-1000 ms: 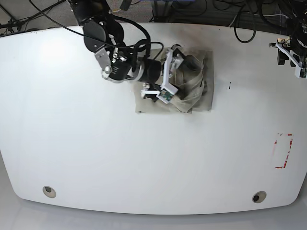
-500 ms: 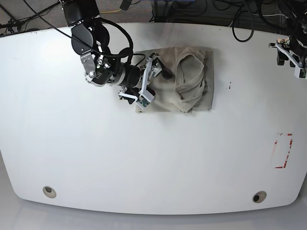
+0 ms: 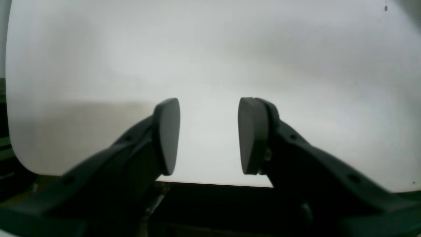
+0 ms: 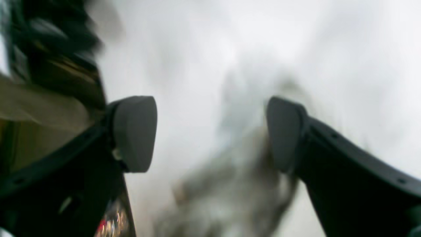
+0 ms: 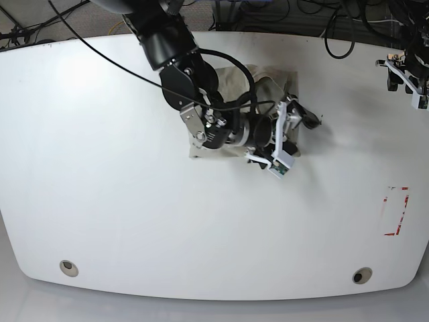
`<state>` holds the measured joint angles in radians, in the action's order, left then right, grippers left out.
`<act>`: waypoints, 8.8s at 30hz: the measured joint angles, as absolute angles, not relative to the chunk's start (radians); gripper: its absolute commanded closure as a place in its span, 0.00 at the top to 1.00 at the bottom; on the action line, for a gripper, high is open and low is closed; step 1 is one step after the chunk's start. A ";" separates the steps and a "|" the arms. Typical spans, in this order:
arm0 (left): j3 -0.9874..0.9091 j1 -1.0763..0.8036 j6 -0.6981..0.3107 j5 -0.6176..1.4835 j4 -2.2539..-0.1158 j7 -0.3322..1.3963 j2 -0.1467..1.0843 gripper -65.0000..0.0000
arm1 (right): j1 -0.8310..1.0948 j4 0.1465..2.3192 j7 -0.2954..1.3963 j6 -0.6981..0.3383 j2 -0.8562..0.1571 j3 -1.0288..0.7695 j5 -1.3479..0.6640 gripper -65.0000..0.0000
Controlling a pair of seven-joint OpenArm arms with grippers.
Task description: Fold the T-shirt properly
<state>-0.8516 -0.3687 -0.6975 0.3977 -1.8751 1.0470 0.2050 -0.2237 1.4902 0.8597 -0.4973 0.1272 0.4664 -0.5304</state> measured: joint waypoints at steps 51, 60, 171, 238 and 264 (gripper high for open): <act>-0.813 -0.366 -0.698 0.397 -1.923 1.048 0.206 0.40 | -0.137 1.569 0.770 -0.498 0.014 0.590 -0.537 0.75; -0.732 -0.363 -0.697 0.400 -1.950 1.047 0.204 0.40 | -0.133 1.699 0.797 -0.497 -0.080 0.459 -0.537 0.75; -0.016 0.030 -0.685 0.045 -1.831 0.802 0.212 0.40 | 0.003 1.563 0.631 -0.505 -0.049 0.507 -0.167 0.10; -0.605 -0.207 -0.439 0.050 -1.711 0.549 0.327 0.62 | 0.187 1.817 0.432 -0.656 -0.247 -0.146 -0.262 0.11; -0.326 -0.804 -0.286 0.046 -1.852 -0.070 -0.056 0.61 | 0.604 1.644 0.006 -0.650 -0.219 -0.397 -0.215 0.10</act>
<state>-0.3260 -0.8043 -0.2855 0.0463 -1.8523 -0.0700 -0.0563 0.6037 1.6440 0.0055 -0.6498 -0.2188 -0.3965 -0.2146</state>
